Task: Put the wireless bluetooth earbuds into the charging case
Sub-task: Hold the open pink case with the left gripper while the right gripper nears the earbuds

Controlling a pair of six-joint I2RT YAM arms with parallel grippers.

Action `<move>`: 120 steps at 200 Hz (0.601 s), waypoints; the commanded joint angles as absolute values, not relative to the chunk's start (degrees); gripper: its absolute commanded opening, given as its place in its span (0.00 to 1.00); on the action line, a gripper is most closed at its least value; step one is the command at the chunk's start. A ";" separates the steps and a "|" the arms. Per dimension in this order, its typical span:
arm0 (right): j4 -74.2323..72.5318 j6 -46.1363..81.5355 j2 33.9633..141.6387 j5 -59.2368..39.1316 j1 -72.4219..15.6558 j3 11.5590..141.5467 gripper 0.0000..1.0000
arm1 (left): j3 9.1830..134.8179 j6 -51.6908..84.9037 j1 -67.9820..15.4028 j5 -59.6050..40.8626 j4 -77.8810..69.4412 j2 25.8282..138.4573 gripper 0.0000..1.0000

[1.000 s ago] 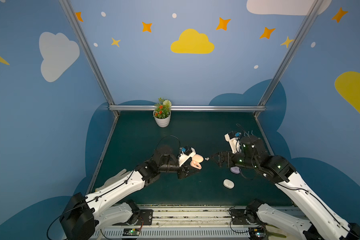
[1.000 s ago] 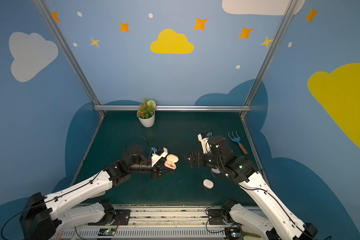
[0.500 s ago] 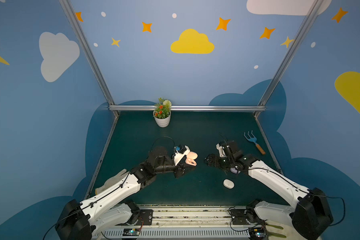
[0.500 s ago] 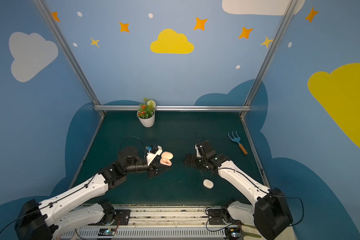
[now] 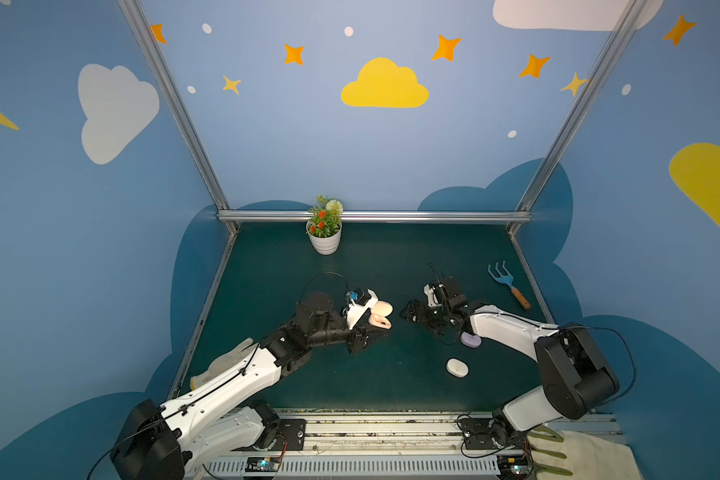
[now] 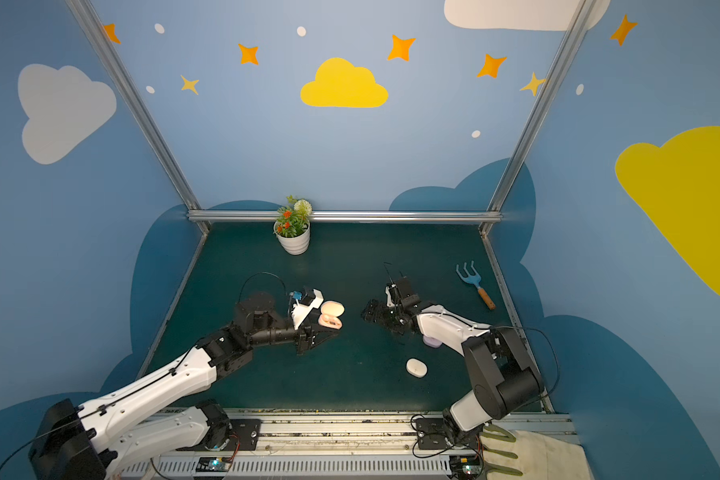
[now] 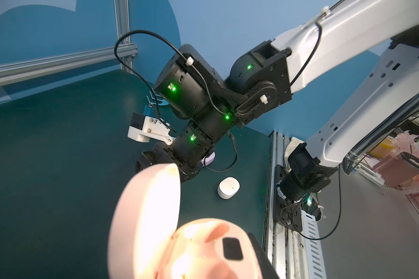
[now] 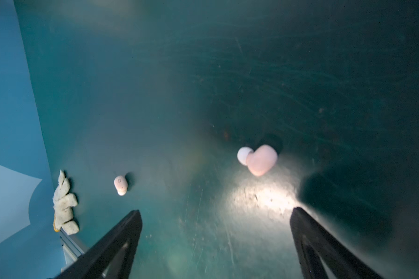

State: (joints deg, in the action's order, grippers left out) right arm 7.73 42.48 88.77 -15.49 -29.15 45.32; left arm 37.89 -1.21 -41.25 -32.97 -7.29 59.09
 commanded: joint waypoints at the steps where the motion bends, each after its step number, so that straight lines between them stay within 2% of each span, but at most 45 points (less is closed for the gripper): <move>1: 4.91 43.28 90.82 -16.59 -28.46 45.56 0.93 | 37.71 -0.99 -40.91 -32.70 -8.87 58.14 0.14; 120: 2.63 43.94 96.90 -19.62 -28.08 50.08 0.89 | 37.62 -0.79 -40.32 -32.69 -8.96 57.73 0.13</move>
